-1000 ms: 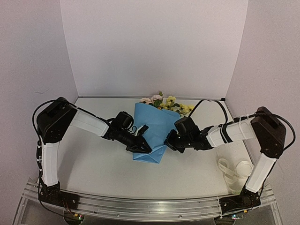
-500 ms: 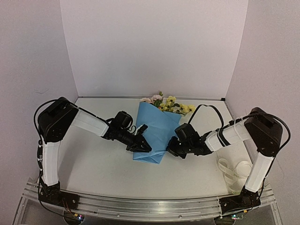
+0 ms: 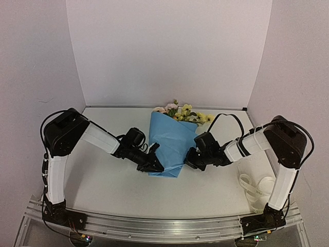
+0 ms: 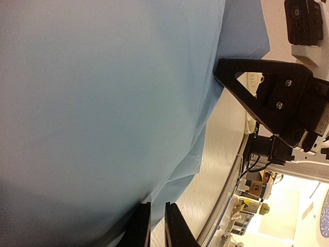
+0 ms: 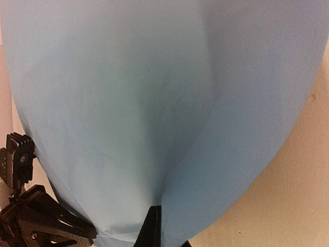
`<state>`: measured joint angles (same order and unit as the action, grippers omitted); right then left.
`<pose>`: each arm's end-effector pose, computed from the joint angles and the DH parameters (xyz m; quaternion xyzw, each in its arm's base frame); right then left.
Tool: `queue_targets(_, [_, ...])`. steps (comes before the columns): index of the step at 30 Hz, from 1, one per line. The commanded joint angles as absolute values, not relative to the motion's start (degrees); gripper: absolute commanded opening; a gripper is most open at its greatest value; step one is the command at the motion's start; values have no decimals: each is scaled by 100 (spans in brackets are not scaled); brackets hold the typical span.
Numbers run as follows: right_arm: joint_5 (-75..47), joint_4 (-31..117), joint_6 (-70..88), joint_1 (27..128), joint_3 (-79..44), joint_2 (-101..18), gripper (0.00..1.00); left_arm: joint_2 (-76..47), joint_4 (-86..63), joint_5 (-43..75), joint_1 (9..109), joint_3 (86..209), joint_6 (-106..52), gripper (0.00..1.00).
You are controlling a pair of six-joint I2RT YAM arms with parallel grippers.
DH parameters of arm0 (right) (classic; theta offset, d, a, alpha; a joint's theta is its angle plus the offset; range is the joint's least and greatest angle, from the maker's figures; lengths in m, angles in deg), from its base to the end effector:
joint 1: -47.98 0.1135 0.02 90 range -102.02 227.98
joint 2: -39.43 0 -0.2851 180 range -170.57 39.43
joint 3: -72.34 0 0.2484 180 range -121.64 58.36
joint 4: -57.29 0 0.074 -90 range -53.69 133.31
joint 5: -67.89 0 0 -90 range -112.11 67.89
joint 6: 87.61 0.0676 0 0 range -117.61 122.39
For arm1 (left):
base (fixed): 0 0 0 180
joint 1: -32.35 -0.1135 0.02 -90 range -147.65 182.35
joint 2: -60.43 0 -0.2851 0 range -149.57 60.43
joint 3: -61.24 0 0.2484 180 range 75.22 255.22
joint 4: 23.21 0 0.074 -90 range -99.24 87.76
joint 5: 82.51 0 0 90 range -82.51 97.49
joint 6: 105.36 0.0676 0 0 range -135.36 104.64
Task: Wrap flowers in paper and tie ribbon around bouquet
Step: Press the fold line of the folded wrapping paper.
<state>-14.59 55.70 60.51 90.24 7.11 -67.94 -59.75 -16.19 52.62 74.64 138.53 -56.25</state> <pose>0.2836 0.2696 0.1215 0.1011 0.9124 0.3398 0.2047 0.2812 -0.3205 0.0978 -0.1421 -0.8658 0.4797 0.0026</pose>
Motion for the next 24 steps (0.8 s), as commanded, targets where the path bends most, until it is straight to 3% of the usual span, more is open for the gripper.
queue_targets(1, [-1337,5441,5647,8888,354,-6933,0,-5954,-1858,4944,7565,13765,-5893,12])
queue_targets(10, [-1209,4962,5042,8886,-5,-6968,0,-5509,-1817,4748,7361,14380,-5957,14])
queue_targets(24, [-1357,4885,5116,8881,235,-6987,0,-6033,-1849,5174,7160,14660,-6002,14])
